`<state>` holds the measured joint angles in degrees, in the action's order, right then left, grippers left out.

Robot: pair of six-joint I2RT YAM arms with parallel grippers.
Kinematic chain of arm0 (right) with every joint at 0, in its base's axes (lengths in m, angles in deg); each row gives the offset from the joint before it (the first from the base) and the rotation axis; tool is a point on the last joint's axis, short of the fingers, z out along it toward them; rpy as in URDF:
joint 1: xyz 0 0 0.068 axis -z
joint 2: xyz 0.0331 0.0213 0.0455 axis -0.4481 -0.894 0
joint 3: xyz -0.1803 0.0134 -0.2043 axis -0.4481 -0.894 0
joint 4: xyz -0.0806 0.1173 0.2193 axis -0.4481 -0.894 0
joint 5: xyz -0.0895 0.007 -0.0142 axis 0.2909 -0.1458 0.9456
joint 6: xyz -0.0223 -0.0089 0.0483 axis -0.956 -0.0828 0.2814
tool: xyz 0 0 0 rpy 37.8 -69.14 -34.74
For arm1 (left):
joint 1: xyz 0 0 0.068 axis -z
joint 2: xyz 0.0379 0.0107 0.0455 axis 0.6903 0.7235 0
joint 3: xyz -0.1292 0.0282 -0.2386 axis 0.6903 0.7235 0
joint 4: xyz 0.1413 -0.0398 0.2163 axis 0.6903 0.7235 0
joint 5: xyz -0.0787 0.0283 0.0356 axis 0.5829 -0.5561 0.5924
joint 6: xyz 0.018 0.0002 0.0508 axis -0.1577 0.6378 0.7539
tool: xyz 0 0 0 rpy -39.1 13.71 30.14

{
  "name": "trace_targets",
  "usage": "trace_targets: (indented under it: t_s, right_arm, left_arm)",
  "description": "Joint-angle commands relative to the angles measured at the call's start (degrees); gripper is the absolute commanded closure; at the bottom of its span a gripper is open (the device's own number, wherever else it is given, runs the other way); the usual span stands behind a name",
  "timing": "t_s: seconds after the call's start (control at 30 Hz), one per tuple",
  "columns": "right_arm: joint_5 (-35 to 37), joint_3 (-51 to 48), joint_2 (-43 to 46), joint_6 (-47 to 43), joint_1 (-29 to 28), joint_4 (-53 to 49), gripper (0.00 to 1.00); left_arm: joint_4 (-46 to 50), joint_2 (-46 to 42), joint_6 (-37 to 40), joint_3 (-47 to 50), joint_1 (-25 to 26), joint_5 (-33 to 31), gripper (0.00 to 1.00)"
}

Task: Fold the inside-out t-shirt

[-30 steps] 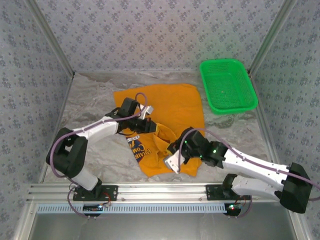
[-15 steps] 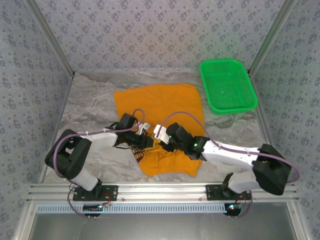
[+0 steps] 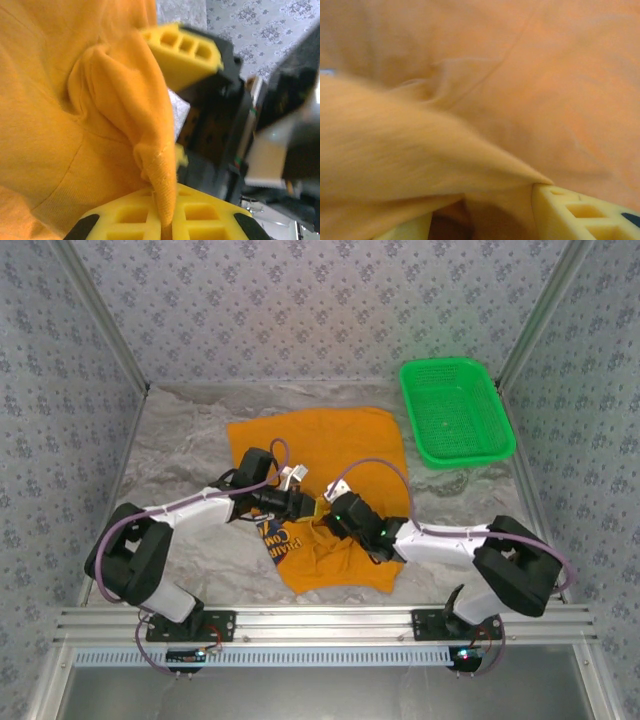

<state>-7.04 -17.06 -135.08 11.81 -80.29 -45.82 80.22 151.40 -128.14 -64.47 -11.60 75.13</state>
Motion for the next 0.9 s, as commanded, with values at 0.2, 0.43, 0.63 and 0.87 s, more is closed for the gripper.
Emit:
trace_targets:
  t_s: [0.2,0.43,0.63,0.87]
  right_arm:
    - [10.3,8.1,-6.7,15.9,0.6,-5.2,0.60]
    - [-16.9,7.2,2.7,6.8,2.9,-2.9,0.91]
    - [-71.3,8.0,8.0,-19.6,11.0,-11.9,0.92]
    - [-82.5,8.1,1.4,-33.1,13.4,-11.4,0.81]
  left_arm:
    - [1.5,-5.3,-0.6,-3.0,0.5,-0.2,0.90]
    - [6.7,-4.5,4.4,-3.5,-0.4,-7.0,0.91]
    - [11.4,-1.6,11.0,-3.2,-4.2,-14.3,0.91]
    - [3.2,9.1,13.0,-3.0,-0.4,-12.2,0.89]
